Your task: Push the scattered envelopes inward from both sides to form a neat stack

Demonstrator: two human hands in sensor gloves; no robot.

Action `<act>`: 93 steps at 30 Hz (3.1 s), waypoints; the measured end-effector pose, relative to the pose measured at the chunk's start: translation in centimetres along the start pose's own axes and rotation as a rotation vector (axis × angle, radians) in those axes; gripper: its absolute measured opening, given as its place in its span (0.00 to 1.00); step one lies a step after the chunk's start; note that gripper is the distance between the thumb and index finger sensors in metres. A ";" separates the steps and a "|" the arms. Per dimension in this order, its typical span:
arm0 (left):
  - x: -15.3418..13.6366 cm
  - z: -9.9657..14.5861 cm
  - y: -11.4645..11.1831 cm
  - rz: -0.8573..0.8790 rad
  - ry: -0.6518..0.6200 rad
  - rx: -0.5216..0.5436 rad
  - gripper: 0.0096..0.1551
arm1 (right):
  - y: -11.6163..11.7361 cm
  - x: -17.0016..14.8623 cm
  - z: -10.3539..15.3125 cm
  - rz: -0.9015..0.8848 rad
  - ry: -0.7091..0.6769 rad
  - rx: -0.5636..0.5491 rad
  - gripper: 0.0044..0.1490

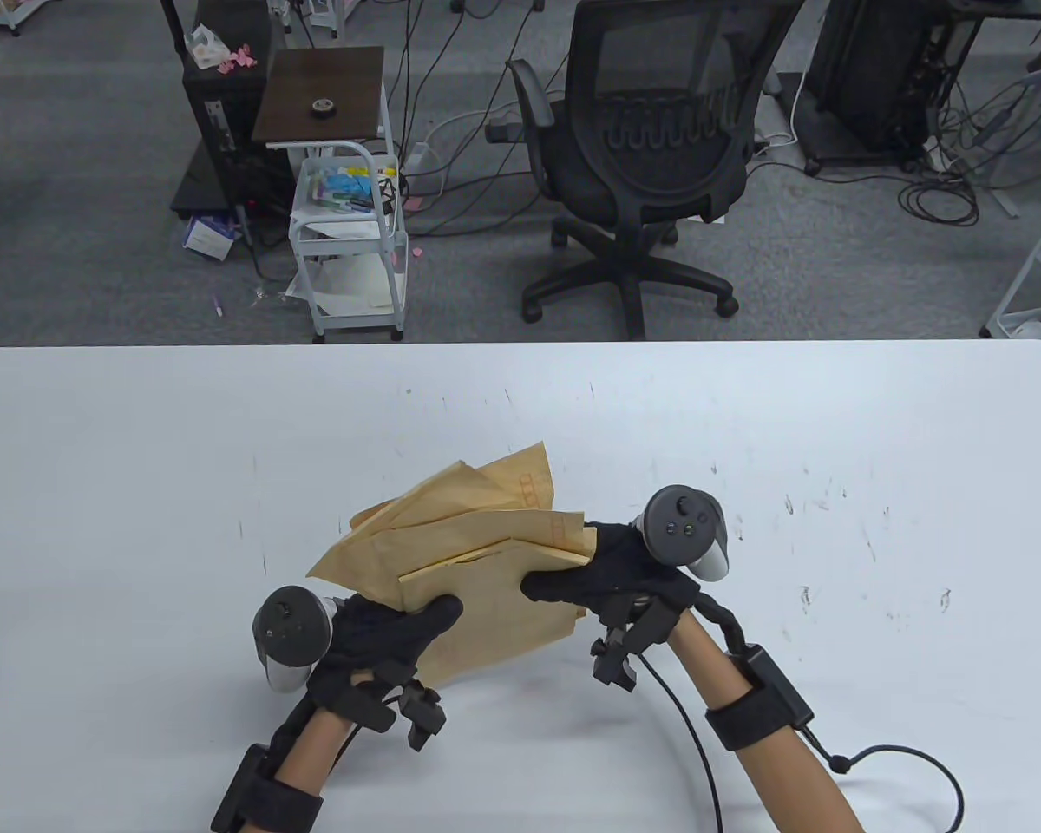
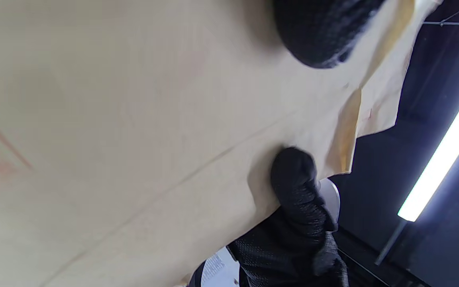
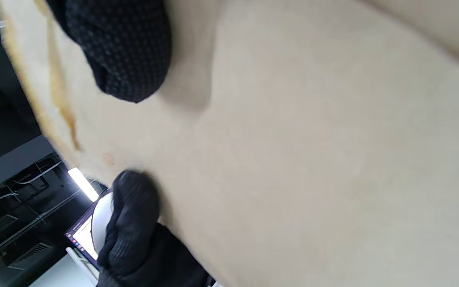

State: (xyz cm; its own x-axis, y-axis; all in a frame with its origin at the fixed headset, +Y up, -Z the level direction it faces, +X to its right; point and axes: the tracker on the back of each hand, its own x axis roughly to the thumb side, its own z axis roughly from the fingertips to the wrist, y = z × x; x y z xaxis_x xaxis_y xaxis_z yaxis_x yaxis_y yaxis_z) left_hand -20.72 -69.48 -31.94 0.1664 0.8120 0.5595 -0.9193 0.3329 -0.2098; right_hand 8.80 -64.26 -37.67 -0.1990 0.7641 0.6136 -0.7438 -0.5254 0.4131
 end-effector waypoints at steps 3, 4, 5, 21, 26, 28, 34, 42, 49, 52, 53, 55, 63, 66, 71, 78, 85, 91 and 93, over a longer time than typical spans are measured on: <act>0.5 0.1 1.9 0.136 -0.013 0.118 0.45 | -2.1 2.1 0.4 0.224 0.046 0.012 0.29; 0.3 0.2 2.2 0.186 -0.004 0.165 0.42 | -2.5 3.1 0.7 0.341 0.058 0.000 0.31; 0.1 0.2 2.2 0.198 0.005 0.174 0.39 | -2.6 3.4 0.9 0.376 0.057 -0.004 0.33; -2.8 0.6 3.0 -0.062 0.136 -0.066 0.34 | -4.5 7.4 -1.3 0.789 0.325 0.414 0.28; -4.5 0.7 0.4 -0.227 0.237 -0.240 0.43 | -0.2 4.0 -2.2 0.932 0.356 0.539 0.30; -4.3 0.3 -0.5 -0.279 0.228 -0.305 0.42 | 0.9 2.0 -2.4 0.922 0.356 0.545 0.28; -5.5 0.7 0.1 -0.470 0.334 -0.328 0.42 | -0.7 1.6 -2.4 0.807 0.348 0.511 0.26; -1.4 0.0 0.6 -0.871 0.176 -0.228 0.21 | 0.1 0.3 -2.2 0.854 0.398 0.563 0.38; -1.3 0.0 -1.2 -1.051 0.205 -0.315 0.21 | 0.9 0.1 -2.4 0.929 0.382 0.510 0.44; -1.3 0.0 -0.6 -1.078 0.231 -0.289 0.21 | 0.8 0.2 -2.2 0.925 0.358 0.500 0.40; -1.4 0.0 -0.3 -1.069 0.265 -0.309 0.21 | 0.6 0.2 -2.1 0.930 0.353 0.487 0.37; -1.5 0.0 0.1 -1.021 0.291 -0.265 0.21 | 0.7 0.5 -1.8 0.957 0.328 0.460 0.31; 0.1 -0.5 -1.2 -1.203 0.337 -0.306 0.21 | 2.2 1.5 -2.3 1.064 0.300 0.464 0.28; 0.7 -0.8 -1.3 -1.286 0.398 -0.263 0.21 | 2.5 1.7 -2.9 1.073 0.321 0.449 0.29; 0.1 -0.4 0.0 -1.225 0.552 -0.260 0.21 | 2.0 1.7 -3.4 1.043 0.394 0.501 0.27; -1.5 -0.3 -1.0 -0.720 0.505 -0.267 0.35 | 3.5 1.2 -4.4 1.070 0.423 0.564 0.31; -2.4 -0.2 -1.6 -0.873 0.494 -0.347 0.42 | 4.9 1.1 -5.1 1.107 0.346 0.583 0.26; -4.8 0.8 2.8 -0.441 0.530 -0.595 0.63 | 2.9 2.7 -4.7 1.062 0.314 0.524 0.24; -5.6 1.1 2.9 -0.297 0.459 -0.613 0.68 | 3.2 2.7 -4.7 1.036 0.276 0.529 0.25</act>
State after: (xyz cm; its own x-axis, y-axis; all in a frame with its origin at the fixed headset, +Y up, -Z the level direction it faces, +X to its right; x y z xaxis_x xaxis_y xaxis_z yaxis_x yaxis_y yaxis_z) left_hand -24.71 -73.55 -34.76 0.6236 0.7201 0.3044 -0.4781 0.6593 -0.5803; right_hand 2.90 -62.13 -37.92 -0.7278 -0.0930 0.6794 0.1933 -0.9784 0.0731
